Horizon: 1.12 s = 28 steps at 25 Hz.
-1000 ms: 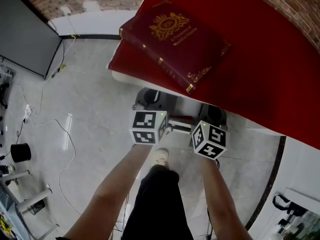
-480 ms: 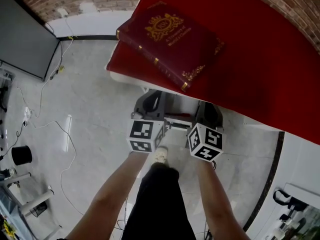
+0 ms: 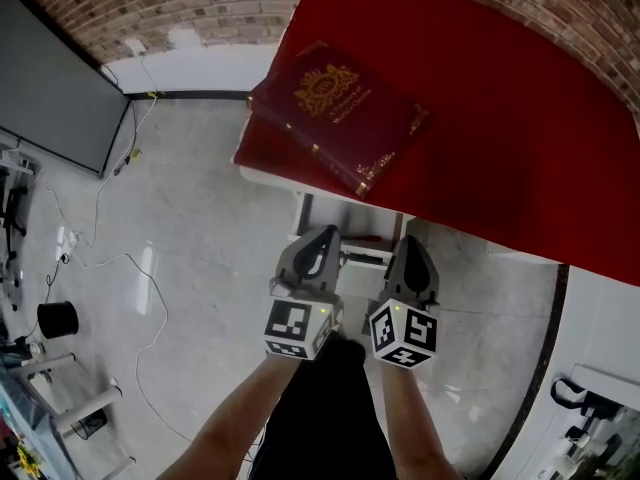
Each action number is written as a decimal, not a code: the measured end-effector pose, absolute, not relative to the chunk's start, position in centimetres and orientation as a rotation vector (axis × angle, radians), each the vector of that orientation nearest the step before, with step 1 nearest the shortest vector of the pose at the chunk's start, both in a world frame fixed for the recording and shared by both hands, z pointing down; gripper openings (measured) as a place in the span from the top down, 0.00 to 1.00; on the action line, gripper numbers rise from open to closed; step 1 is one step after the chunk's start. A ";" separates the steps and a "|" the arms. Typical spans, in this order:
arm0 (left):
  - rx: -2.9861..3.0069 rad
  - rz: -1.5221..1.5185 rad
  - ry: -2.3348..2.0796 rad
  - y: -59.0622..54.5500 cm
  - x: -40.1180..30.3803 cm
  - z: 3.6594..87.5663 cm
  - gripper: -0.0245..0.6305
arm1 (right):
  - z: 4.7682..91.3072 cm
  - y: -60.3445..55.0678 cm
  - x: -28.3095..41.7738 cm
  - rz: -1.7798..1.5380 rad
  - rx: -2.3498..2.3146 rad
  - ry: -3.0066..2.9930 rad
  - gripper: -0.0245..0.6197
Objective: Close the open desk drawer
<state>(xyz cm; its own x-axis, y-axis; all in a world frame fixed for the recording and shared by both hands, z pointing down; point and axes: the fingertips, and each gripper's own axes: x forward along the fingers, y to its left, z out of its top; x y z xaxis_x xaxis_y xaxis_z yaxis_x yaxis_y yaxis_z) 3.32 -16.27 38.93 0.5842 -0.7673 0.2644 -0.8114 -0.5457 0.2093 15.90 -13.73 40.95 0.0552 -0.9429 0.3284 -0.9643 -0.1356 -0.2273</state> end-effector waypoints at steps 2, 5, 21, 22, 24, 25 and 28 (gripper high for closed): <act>2.530 0.192 -1.287 -15.1 3.0 37.3 0.95 | 39.3 -12.7 15.9 0.580 2.243 -2.046 0.95; 2.529 0.180 -1.292 -13.5 2.3 34.9 0.95 | 36.6 -11.0 15.6 0.535 2.239 -2.077 0.95; 2.592 0.099 -1.199 -8.0 5.4 21.0 0.95 | 21.8 -4.9 15.2 0.452 2.163 -2.152 0.95; 2.592 0.098 -1.198 -7.7 5.3 20.5 0.95 | 21.1 -4.7 15.1 0.436 2.161 -2.159 0.95; 2.593 0.104 -1.202 -7.2 5.1 19.8 0.95 | 19.9 -4.4 14.8 0.404 2.152 -2.174 0.95; 2.593 0.108 -1.205 -7.0 5.0 19.7 0.95 | 19.5 -4.3 14.6 0.394 2.147 -2.181 0.95; 2.590 0.120 -1.207 -6.4 4.9 19.5 0.95 | 19.0 -3.8 14.2 0.393 2.136 -2.192 0.95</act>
<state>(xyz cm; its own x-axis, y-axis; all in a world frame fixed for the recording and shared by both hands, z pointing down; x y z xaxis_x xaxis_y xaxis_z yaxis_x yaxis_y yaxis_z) 4.90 -6.40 19.53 0.6473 -0.7377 0.1921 -0.7611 -0.6112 0.2172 14.17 -3.78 19.02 -0.0412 -0.9756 0.2157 -0.9898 0.0104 -0.1419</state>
